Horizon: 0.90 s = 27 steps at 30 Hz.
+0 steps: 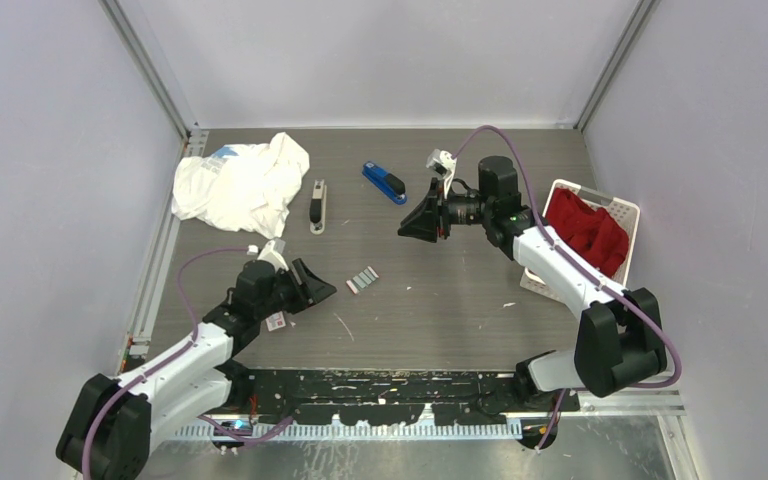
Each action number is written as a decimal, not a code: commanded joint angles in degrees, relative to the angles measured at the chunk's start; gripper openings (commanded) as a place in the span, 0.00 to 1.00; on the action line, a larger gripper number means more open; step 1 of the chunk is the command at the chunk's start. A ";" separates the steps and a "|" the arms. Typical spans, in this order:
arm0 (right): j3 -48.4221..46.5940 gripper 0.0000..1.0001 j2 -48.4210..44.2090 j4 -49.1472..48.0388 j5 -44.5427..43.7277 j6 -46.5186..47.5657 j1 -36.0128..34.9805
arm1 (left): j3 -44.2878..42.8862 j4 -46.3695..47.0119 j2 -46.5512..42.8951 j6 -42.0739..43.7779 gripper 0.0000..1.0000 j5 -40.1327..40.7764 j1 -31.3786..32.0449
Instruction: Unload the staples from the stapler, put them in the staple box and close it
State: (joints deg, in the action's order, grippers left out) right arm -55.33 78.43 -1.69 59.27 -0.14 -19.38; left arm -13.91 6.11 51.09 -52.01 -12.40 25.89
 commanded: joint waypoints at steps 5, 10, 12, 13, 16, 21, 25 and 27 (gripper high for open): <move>0.03 0.35 0.22 -2.34 0.91 -0.17 0.08 | -1.24 2.68 -0.04 1.80 0.44 1.51 0.39; -0.04 0.35 0.23 -2.33 1.02 -0.21 0.10 | -2.84 3.99 3.77 2.69 0.34 0.95 0.61; -0.02 0.34 0.14 -2.31 0.98 -0.21 0.04 | -3.56 5.26 6.10 2.79 0.32 0.64 0.74; 0.03 0.34 0.16 -2.28 1.01 -0.20 0.06 | -3.91 5.98 7.44 2.79 0.31 0.43 0.93; 0.05 0.34 0.10 -2.30 0.95 -0.20 0.09 | -4.69 8.35 11.12 2.63 0.31 0.58 1.79; 0.01 0.34 0.23 -2.30 0.95 -0.21 0.10 | -6.29 11.81 17.59 2.44 0.30 1.09 3.63; -0.03 0.34 0.14 -2.31 1.04 -0.21 0.05 | -8.18 13.95 22.69 2.76 0.30 1.86 4.47; 0.00 0.34 0.14 -2.26 1.16 -0.21 0.11 | -8.74 15.07 25.34 2.92 0.31 2.47 4.52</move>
State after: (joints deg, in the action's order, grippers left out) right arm -55.29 78.81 -1.69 59.29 -0.14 -19.38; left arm -19.77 14.57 72.64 -50.46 -11.53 30.00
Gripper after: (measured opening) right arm 0.346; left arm 0.306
